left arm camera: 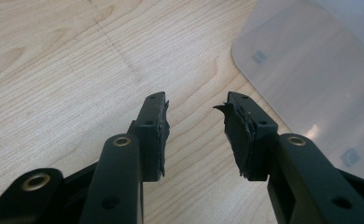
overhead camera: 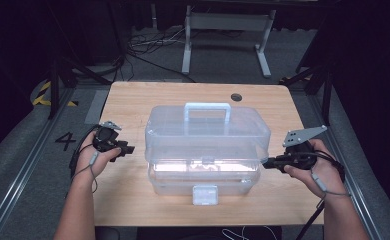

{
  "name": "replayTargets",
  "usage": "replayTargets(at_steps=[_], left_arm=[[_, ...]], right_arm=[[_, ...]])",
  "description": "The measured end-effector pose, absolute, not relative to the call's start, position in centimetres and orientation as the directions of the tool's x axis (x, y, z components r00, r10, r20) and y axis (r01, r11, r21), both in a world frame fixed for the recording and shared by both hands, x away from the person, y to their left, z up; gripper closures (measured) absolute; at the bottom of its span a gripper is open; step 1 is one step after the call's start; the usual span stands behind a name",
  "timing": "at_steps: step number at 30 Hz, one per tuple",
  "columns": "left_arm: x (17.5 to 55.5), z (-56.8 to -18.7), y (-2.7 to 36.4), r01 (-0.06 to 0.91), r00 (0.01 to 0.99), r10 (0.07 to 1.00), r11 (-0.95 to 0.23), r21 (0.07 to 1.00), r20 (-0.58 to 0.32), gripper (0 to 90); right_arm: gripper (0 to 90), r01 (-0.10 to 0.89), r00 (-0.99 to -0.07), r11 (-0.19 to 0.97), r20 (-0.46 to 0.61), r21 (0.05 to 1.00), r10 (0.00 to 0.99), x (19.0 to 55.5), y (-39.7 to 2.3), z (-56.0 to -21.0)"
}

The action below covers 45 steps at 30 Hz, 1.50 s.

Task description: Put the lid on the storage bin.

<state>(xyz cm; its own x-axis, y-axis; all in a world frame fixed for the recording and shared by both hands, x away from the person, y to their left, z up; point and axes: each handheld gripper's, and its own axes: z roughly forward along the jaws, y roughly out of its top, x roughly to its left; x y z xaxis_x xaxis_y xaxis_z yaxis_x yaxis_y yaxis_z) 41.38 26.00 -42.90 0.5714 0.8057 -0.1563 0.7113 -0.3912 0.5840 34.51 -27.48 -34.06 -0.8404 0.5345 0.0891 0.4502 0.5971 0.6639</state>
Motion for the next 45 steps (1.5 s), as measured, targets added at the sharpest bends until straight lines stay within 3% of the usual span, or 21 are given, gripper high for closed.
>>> replayTargets(at_steps=[45], left_arm=[[41.7, -43.5, 26.5, 0.724, 0.567, 0.804, -0.383, 0.574, -0.178, 58.7]], right_arm=[[89.4, 0.476, -0.86, 0.702, 0.115, 0.529, 0.497, 34.4, -26.6, -35.7]])
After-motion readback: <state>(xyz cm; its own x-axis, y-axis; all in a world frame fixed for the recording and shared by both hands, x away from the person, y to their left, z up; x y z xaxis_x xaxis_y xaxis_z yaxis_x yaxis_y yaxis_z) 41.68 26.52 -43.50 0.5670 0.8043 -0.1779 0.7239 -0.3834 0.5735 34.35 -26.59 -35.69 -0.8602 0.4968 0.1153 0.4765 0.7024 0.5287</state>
